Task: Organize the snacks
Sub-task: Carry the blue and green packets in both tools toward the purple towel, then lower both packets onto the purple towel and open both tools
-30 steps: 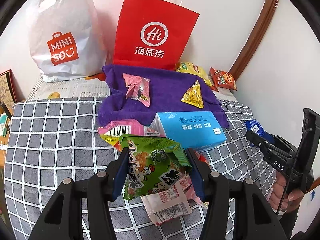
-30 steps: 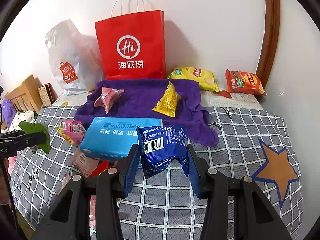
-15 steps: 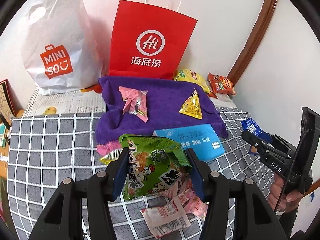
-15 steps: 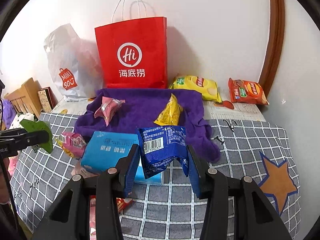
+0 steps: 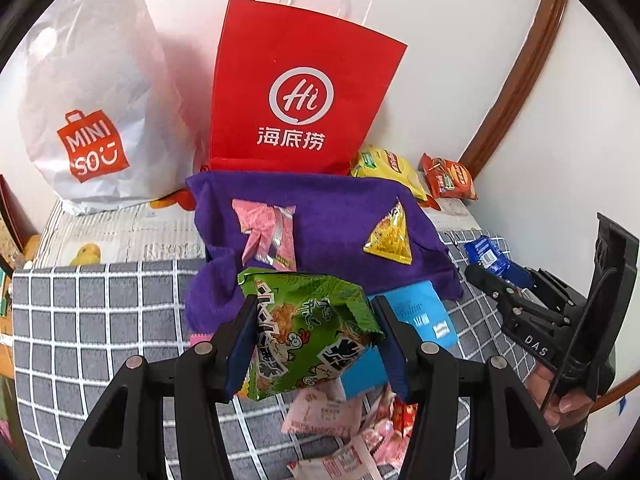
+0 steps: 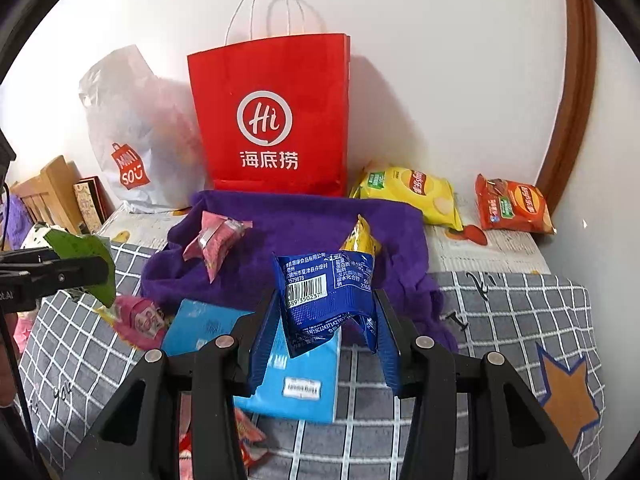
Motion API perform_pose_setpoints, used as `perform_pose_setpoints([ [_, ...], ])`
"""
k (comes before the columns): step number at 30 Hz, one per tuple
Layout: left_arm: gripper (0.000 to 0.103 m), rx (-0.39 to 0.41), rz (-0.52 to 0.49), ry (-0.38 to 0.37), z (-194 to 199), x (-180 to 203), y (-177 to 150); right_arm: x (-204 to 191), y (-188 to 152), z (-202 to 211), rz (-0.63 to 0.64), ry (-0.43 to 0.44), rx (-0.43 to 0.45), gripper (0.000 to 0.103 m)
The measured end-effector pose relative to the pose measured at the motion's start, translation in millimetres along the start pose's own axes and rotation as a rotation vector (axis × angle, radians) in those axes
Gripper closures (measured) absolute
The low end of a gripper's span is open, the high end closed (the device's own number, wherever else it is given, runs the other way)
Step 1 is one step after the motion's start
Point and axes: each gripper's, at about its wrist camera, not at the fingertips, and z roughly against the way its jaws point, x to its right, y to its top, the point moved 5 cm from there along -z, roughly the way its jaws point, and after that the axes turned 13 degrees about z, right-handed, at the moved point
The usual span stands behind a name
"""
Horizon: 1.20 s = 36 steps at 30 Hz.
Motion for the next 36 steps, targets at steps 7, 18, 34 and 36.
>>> perform_pose_setpoints([
  [7,0.050,0.001,-0.001,0.011,-12,-3,23,2,17,-25,0.016,0.003,-0.004,0.057],
  [18,0.050,-0.008,0.020,0.026,-42,-17,58,17,39,-63,0.006,0.013,-0.016,0.057],
  [34,0.050,-0.123,0.033,0.032,-109,-23,55,14,11,-140,0.013,0.084,-0.184,0.057],
  [36,0.050,-0.126,0.036,0.029,-112,-24,55,13,12,-141,0.018,0.087,-0.183,0.057],
])
